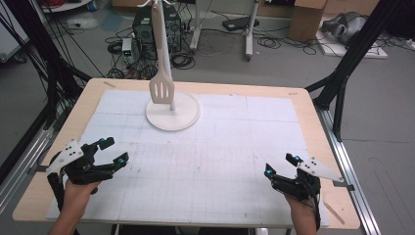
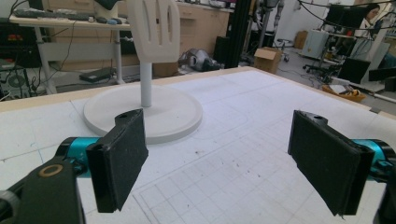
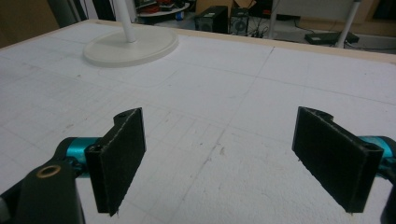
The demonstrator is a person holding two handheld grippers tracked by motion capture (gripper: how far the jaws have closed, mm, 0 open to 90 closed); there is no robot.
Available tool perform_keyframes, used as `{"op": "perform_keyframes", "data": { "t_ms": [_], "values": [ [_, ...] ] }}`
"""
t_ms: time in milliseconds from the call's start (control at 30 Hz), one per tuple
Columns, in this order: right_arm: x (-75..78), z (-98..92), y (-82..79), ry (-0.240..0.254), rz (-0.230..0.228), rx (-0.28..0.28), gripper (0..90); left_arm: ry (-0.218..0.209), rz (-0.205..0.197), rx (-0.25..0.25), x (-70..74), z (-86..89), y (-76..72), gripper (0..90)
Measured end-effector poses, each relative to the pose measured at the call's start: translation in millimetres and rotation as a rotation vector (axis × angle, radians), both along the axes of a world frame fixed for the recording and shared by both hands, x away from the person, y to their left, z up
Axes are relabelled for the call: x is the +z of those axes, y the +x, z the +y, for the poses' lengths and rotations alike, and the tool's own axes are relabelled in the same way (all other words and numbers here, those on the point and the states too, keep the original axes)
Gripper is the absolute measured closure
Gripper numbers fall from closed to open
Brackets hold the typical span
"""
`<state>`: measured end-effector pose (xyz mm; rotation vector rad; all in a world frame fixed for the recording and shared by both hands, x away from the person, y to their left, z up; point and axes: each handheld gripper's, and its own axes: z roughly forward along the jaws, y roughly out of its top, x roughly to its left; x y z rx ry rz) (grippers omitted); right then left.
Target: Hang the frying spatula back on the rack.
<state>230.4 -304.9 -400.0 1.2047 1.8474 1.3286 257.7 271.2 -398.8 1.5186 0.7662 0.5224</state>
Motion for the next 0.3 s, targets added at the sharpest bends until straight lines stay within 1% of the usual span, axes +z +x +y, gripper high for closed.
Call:
{"op": "perform_keyframes", "data": {
  "t_ms": [133,167,300],
  "values": [
    [-0.7,0.0,1.0,-0.001,-0.002,0.002,16.5,-0.002,0.004,0.012,-1.6,2.0,0.3,19.8],
    [-1.1,0.3,1.2,0.001,0.001,0.0,16.5,0.004,0.007,0.011,-2.2,2.5,0.2,19.8],
    [-2.3,1.1,2.0,0.001,0.009,0.003,16.5,0.005,0.016,0.019,-5.5,2.7,-0.5,19.8]
  ]
}}
